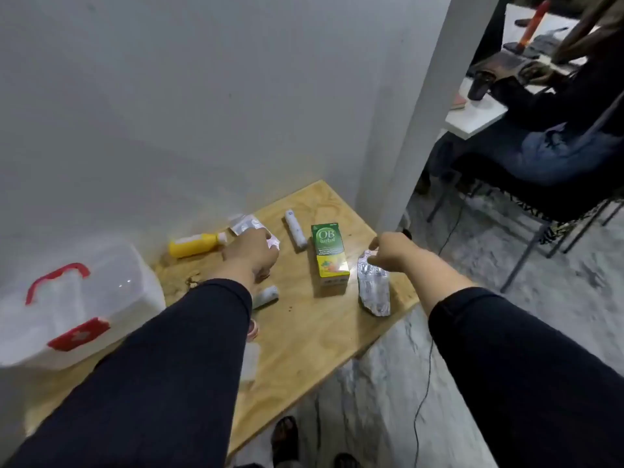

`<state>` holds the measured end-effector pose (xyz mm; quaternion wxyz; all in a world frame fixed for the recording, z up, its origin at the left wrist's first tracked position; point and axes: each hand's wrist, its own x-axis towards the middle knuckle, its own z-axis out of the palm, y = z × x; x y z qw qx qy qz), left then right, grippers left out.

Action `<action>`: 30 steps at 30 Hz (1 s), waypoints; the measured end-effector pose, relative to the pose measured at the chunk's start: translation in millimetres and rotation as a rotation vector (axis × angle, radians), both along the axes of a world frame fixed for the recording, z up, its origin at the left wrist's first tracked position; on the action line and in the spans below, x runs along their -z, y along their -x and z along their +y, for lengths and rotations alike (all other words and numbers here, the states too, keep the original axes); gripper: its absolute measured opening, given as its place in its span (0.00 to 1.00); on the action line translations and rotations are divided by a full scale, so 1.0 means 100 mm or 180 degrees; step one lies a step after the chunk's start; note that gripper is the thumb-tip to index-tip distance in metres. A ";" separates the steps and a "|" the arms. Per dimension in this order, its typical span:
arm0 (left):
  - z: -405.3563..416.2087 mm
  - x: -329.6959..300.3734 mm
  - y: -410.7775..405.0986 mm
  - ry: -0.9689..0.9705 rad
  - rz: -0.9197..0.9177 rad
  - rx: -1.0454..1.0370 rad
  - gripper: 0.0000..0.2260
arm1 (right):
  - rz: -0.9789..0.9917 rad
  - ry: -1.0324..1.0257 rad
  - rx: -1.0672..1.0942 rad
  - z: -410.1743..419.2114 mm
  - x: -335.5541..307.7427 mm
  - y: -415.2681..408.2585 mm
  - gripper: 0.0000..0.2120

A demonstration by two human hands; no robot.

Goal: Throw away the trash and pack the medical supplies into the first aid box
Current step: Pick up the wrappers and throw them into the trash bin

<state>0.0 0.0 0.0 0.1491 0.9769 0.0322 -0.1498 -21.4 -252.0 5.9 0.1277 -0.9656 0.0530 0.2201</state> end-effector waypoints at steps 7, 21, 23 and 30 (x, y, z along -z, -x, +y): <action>0.18 0.40 -0.36 -0.0120 0.0214 -0.0184 0.21 | -0.0178 -0.0047 0.0846 0.13 0.54 0.13 0.18; 0.11 0.64 -0.62 -0.0031 -0.0211 -0.0790 0.22 | -0.0663 -0.0125 0.1085 0.28 0.56 0.16 0.25; 0.09 0.64 -0.64 0.0346 -0.0340 -0.1040 0.15 | -0.0759 -0.0116 0.1016 0.26 0.50 0.15 0.25; 0.14 0.59 -0.71 0.1660 -0.0366 -0.1643 0.14 | -0.0898 -0.0239 0.1440 0.11 0.24 0.07 0.21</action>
